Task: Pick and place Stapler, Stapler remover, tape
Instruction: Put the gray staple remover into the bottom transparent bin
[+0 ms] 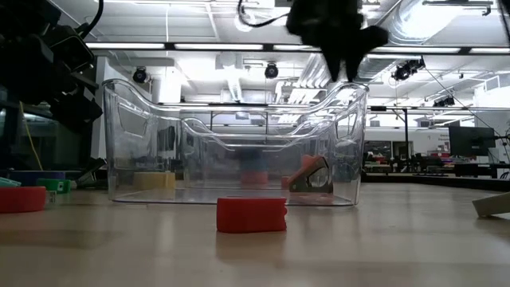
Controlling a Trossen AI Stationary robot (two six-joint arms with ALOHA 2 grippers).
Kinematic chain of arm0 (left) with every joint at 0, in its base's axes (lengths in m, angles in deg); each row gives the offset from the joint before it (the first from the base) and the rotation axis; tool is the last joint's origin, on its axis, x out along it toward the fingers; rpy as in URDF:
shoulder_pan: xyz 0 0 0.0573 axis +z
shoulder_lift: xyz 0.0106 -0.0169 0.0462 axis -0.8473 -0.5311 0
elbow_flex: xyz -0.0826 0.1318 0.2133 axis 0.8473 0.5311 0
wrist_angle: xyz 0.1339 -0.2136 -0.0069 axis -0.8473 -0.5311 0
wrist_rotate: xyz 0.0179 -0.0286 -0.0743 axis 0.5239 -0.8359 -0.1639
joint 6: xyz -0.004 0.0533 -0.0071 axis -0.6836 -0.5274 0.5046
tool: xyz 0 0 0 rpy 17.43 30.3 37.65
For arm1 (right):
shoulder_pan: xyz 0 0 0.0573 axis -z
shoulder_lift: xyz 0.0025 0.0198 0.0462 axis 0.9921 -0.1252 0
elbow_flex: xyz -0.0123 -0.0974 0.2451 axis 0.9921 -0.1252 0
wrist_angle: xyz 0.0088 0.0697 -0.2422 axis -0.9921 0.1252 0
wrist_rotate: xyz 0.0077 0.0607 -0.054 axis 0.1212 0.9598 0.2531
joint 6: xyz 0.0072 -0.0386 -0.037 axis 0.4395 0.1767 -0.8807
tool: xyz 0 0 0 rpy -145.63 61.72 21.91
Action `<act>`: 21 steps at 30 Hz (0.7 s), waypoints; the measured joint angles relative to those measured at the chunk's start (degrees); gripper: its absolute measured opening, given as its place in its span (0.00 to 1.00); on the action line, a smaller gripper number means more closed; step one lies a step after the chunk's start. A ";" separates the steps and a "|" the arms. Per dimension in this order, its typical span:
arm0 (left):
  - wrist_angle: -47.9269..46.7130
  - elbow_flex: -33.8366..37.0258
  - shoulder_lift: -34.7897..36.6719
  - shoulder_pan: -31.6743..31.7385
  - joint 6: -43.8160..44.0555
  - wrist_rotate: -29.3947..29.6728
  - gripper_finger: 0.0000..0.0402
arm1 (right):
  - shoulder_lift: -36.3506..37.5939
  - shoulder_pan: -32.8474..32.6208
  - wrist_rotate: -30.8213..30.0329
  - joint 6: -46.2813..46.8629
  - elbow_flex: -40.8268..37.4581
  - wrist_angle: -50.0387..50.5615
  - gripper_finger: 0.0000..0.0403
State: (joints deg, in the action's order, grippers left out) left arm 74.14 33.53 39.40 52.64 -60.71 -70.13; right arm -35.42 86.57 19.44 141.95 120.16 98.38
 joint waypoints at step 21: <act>0.00 0.00 0.00 -0.02 0.00 0.00 0.58 | 13.71 -22.30 9.47 15.01 -35.15 -27.32 0.60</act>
State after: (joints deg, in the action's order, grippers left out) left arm 74.14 33.53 39.40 52.62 -60.71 -70.13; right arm -21.71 64.28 28.91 156.96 85.01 71.07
